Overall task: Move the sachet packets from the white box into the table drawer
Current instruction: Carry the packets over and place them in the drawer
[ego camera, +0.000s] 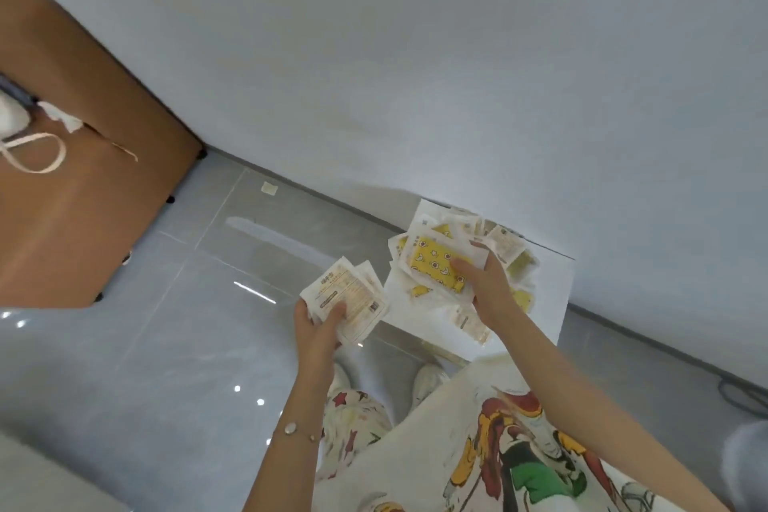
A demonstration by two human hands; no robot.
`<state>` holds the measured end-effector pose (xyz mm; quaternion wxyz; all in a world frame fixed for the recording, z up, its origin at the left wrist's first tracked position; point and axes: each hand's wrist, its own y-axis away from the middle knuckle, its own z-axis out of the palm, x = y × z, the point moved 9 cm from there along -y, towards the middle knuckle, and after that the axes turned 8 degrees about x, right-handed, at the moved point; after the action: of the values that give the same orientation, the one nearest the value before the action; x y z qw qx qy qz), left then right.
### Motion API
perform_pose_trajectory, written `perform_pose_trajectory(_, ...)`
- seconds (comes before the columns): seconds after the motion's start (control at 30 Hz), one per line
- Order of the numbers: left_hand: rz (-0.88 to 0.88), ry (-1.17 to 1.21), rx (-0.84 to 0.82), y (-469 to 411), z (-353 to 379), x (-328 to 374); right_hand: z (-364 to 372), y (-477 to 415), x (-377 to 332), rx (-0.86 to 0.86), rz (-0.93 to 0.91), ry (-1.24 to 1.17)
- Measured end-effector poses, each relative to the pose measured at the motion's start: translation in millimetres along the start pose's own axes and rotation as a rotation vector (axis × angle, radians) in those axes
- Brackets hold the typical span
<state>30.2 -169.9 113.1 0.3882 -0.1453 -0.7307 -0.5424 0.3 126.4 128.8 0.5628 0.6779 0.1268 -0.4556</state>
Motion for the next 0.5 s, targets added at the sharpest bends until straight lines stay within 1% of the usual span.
perform_pose_trajectory(0.23,0.108,0.161,0.137,-12,-152,41,163,53,4,-0.257,-0.117,0.148)
perform_pose_trajectory(0.43,0.193,0.247,0.259,-21,-299,72,312,128,21,-0.487,-0.167,0.232)
perform_pose_trajectory(0.5,0.211,0.274,0.316,-25,-344,77,353,146,31,-0.536,-0.167,0.277)
